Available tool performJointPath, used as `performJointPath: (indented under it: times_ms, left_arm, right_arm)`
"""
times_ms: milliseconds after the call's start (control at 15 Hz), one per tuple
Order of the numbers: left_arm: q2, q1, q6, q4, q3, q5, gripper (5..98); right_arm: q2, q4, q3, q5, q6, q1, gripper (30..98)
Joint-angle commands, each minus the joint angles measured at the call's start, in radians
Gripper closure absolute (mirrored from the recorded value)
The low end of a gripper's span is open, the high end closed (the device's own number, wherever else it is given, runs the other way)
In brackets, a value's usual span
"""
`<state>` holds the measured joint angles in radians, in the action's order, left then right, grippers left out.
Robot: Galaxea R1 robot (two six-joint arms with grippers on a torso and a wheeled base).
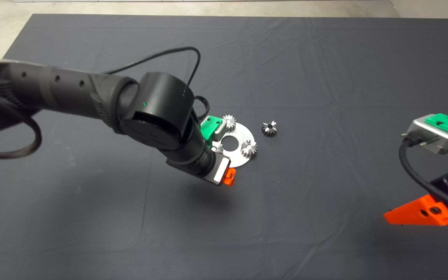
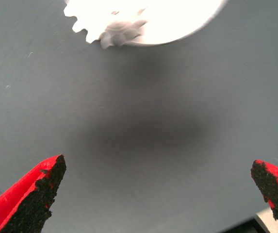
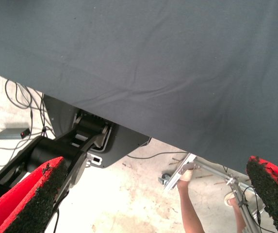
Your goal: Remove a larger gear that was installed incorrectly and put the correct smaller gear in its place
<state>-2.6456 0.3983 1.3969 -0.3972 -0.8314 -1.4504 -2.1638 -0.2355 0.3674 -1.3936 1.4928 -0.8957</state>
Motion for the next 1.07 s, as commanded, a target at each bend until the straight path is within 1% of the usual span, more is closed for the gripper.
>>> performJointPath:
  times_ms: [0, 133, 333, 400, 533, 600, 800, 1000]
  left_arm:
    - [-0.038, -0.009, -0.053, -0.034, -0.066, -0.002, 5.8]
    - [-0.065, -0.010, -0.075, -0.034, -0.108, -0.002, 5.8]
    - [-0.126, -0.010, -0.102, -0.034, -0.186, 0.001, 5.8]
    - [-0.146, -0.010, -0.119, -0.034, -0.216, -0.001, 5.8]
    - [-0.152, -0.010, -0.152, -0.034, -0.282, 0.001, 5.8]
    - [-0.152, -0.010, -0.161, -0.034, -0.299, 0.001, 5.8]
    - [-0.152, -0.009, -0.186, -0.034, -0.322, 0.001, 5.8]
    - [-0.152, -0.009, -0.196, -0.034, -0.340, 0.001, 5.8]
  right_arm:
    - [-0.003, -0.014, -0.001, 0.002, 0.000, -0.022, 30.8]
    - [-0.003, -0.015, -0.001, 0.004, 0.000, -0.022, 30.8]
    - [-0.003, -0.015, -0.002, 0.002, 0.000, -0.020, 30.8]
    - [-0.003, -0.015, -0.001, 0.002, 0.000, -0.020, 30.8]
    - [-0.003, -0.015, -0.001, 0.002, 0.000, -0.019, 30.8]
    - [-0.003, -0.015, -0.001, 0.002, 0.000, -0.019, 30.8]
    - [-0.003, -0.015, -0.002, 0.002, 0.000, -0.019, 30.8]
    - [-0.002, -0.015, -0.001, 0.002, 0.000, -0.019, 30.8]
